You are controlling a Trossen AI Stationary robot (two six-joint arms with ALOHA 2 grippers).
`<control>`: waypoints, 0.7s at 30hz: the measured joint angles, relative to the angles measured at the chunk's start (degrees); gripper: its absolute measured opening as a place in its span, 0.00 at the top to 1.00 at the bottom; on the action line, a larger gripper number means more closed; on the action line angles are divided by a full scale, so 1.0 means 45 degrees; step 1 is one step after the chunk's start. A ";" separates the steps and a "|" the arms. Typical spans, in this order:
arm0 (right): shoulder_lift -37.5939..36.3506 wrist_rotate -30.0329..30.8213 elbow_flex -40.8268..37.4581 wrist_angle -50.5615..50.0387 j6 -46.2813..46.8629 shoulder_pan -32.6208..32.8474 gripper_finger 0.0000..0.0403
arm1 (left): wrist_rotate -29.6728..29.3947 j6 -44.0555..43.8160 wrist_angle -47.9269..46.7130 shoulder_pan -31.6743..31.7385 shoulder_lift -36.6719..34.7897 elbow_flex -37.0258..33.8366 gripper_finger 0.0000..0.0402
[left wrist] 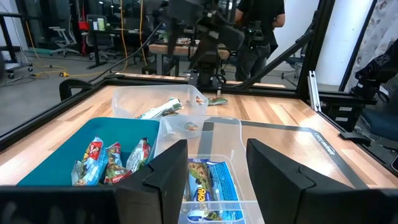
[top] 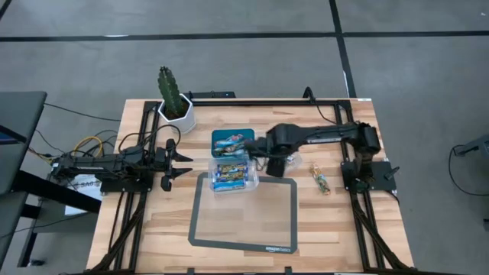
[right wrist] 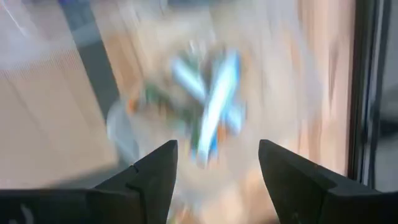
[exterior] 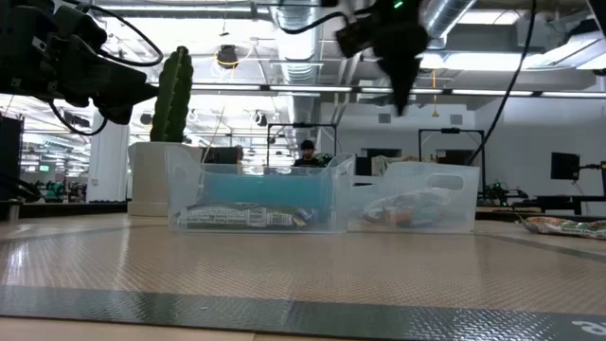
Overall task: Pick and place Granola Bars by type
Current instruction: Put the orange granola bar into the right transparent bin
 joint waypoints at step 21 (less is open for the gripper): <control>-0.1586 -0.1752 -0.3999 -0.1090 0.9014 0.1336 0.46 | 0.0005 0.0000 0.0000 0.0001 0.0001 0.0002 0.61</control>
